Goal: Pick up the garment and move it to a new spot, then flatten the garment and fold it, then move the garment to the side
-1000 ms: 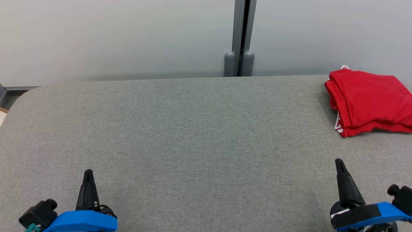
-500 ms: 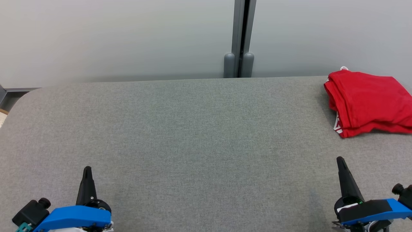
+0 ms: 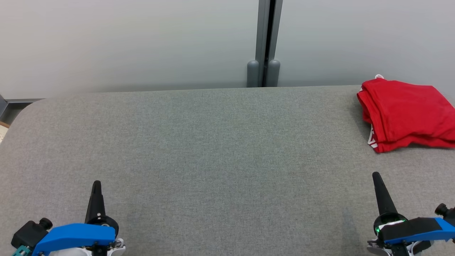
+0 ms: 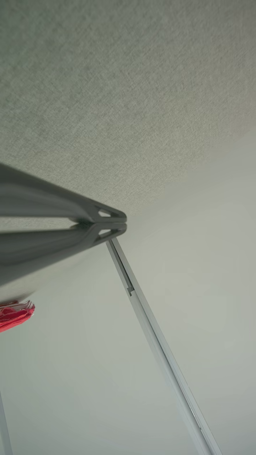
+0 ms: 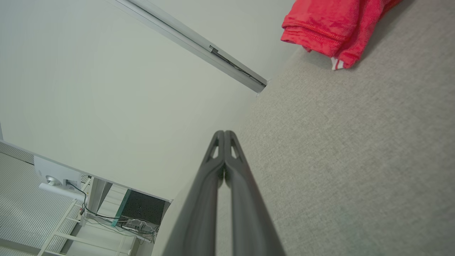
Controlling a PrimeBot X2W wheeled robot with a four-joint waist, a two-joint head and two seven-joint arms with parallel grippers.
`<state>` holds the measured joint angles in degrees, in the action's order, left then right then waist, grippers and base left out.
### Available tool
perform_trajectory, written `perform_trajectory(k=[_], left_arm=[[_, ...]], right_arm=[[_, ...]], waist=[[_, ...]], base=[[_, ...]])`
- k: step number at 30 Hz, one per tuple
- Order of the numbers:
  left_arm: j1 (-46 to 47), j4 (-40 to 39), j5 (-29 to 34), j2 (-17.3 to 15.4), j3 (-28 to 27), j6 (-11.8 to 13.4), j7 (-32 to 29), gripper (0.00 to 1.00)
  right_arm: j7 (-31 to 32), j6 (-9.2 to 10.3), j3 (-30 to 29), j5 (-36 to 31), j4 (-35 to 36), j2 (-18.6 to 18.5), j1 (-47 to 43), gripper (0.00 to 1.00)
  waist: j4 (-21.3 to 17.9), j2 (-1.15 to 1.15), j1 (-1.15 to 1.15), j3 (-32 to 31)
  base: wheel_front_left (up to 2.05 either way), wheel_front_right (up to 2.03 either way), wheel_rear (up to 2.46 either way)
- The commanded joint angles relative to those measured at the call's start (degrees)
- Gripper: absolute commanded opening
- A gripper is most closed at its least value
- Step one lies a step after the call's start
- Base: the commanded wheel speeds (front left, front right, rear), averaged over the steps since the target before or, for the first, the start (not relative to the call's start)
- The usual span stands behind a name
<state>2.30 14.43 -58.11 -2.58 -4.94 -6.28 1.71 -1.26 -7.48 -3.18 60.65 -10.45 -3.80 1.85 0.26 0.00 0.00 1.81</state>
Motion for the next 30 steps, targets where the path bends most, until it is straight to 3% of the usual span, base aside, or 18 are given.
perform_trajectory(k=[1,30], left_arm=[[1.5,-0.6,-1.6,-0.3,-0.3,-0.4,-0.4,0.0],[3.0,-0.6,-18.4,-0.4,-1.1,-0.9,-4.5,0.0]], right_arm=[[0.4,-0.02,-0.2,1.8,0.3,-0.5,1.5,0.0],[3.7,-0.02,-1.1,17.9,-1.7,-0.4,3.0,0.0]], waist=[[0.0,0.0,0.0,0.0],[-0.1,0.0,0.0,-0.7]], base=[[0.0,0.0,0.0],[0.0,0.0,0.0]])
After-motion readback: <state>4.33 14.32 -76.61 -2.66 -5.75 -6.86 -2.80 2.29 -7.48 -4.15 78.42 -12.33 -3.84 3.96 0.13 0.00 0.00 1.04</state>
